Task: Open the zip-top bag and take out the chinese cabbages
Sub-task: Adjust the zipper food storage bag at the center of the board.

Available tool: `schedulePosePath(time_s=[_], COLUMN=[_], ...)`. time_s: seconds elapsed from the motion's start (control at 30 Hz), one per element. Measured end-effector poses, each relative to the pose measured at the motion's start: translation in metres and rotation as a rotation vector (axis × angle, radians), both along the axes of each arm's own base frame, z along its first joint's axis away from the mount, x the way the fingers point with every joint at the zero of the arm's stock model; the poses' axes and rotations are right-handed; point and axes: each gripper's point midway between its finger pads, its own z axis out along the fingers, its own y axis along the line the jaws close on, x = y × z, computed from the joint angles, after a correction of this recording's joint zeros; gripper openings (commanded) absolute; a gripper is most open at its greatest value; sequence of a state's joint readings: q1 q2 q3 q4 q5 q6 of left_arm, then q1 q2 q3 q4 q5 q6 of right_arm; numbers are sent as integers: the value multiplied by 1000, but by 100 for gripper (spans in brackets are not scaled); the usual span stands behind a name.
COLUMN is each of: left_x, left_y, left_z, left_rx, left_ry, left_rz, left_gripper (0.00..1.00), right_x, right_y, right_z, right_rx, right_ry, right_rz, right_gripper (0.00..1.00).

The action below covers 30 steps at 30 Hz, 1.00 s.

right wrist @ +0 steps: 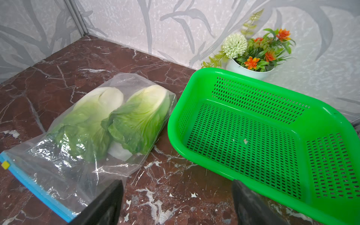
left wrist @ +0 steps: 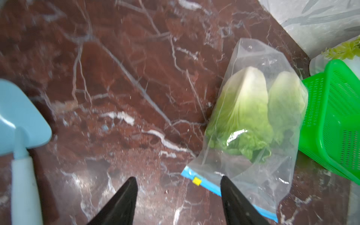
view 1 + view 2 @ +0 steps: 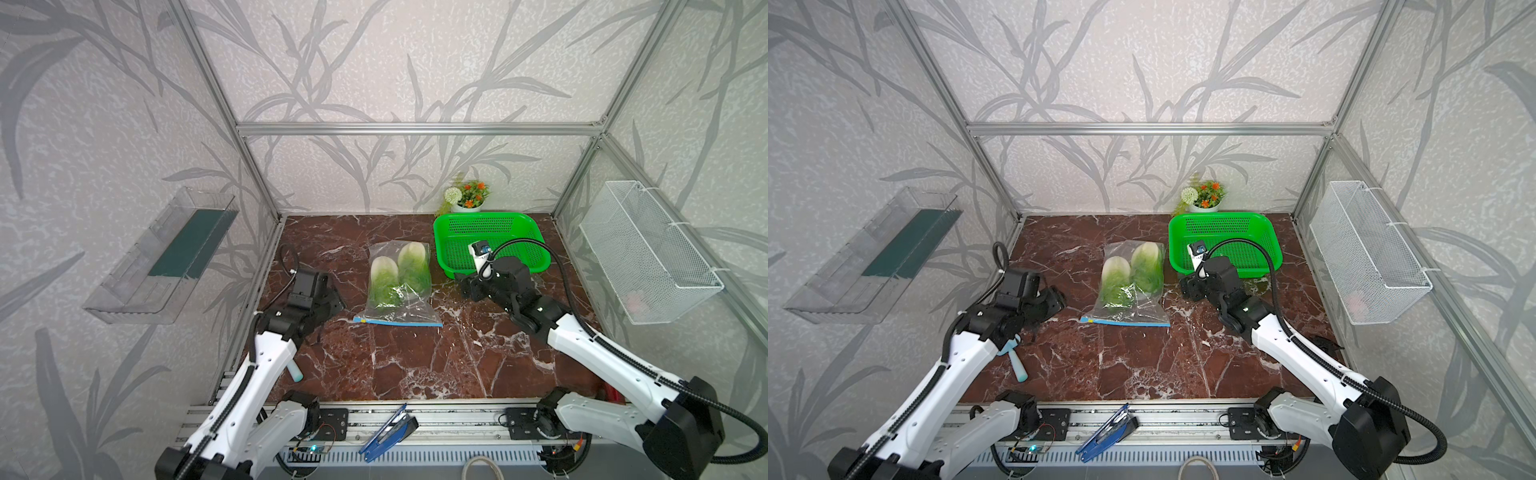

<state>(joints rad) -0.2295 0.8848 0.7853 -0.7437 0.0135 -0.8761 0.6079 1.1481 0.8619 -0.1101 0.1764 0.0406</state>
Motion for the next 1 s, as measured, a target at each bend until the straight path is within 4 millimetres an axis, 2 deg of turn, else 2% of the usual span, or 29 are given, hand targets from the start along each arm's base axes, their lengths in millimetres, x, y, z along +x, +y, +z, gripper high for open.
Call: schedulePosePath(time_s=[0.13, 0.2, 0.27, 0.37, 0.5, 0.57, 0.77, 1.0], left_x=[-33, -43, -47, -47, -47, -48, -31, -18], left_y=[-6, -6, -7, -8, -14, -18, -31, -44], left_z=[-42, -50, -48, -47, -68, -71, -59, -58], left_rx=[-157, -206, -262, -361, -445, -448, -437, -411], left_ry=[98, 117, 95, 36, 40, 55, 9, -47], left_rz=[122, 169, 220, 292, 358, 364, 357, 354], left_gripper=[59, 58, 59, 55, 54, 54, 55, 55], right_x=[-4, -6, -7, -10, -17, -20, -23, -22], right_y=[10, 12, 13, 12, 7, 3, -2, -2], right_z=[5, 5, 5, 6, 4, 3, 3, 6], right_rx=[13, 15, 20, 35, 51, 52, 55, 59], right_ry=[-1, 0, 1, 0, -3, -5, -15, -24], right_rz=[18, 23, 24, 23, 16, 9, -9, -10], right_gripper=[87, 87, 87, 87, 87, 88, 88, 88])
